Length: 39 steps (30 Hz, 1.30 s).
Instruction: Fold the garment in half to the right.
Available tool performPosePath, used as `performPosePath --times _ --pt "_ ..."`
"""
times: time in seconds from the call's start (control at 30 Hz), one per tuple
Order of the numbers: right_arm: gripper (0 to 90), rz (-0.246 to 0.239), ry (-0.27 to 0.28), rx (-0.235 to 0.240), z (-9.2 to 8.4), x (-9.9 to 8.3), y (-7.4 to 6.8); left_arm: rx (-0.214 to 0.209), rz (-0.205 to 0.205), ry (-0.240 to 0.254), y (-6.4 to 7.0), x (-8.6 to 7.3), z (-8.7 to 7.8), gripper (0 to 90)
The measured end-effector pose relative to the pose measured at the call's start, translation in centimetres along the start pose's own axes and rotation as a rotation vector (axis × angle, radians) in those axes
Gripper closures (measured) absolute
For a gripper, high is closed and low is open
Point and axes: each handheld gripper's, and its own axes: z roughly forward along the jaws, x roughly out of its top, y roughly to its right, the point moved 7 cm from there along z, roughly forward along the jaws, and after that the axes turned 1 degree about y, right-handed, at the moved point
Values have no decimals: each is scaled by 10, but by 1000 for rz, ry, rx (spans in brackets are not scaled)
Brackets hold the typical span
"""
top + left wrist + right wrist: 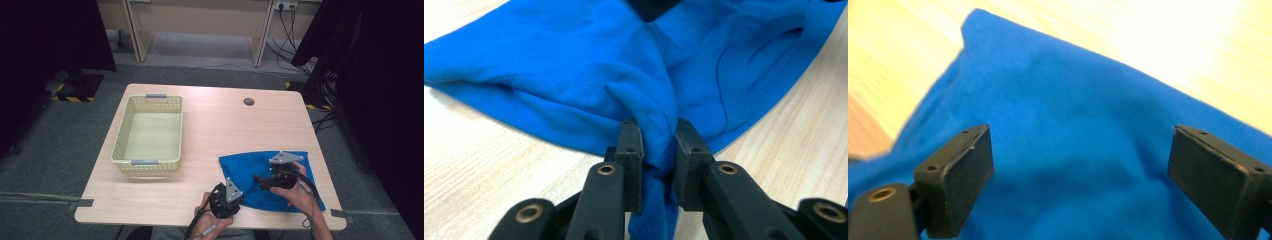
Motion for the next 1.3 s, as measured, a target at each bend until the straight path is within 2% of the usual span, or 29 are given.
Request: performPosePath --times 0.2,0.27,0.33,0.47,0.53,0.93,1.1,1.3 --pt "154 -35 -5 34 19 21 -12 1 -5 5 0 -1 0 760" --pt "164 -46 -3 44 24 27 -16 -11 -23 7 1 -1 0 756" --pt "178 -53 -1 57 28 34 -20 -2 -17 9 0 -2 -1 752" --pt "208 -92 -11 78 38 42 -30 -15 -14 13 1 -1 0 752" --pt "225 -103 -14 86 44 46 -34 2 -11 9 0 -1 -1 752" --pt "336 -107 -21 126 75 60 -45 11 12 9 1 -1 0 741" --pt "377 -109 -31 151 87 62 -48 11 13 10 1 -1 0 735" --pt "423 -116 -48 158 99 63 -50 6 5 11 0 0 0 731"
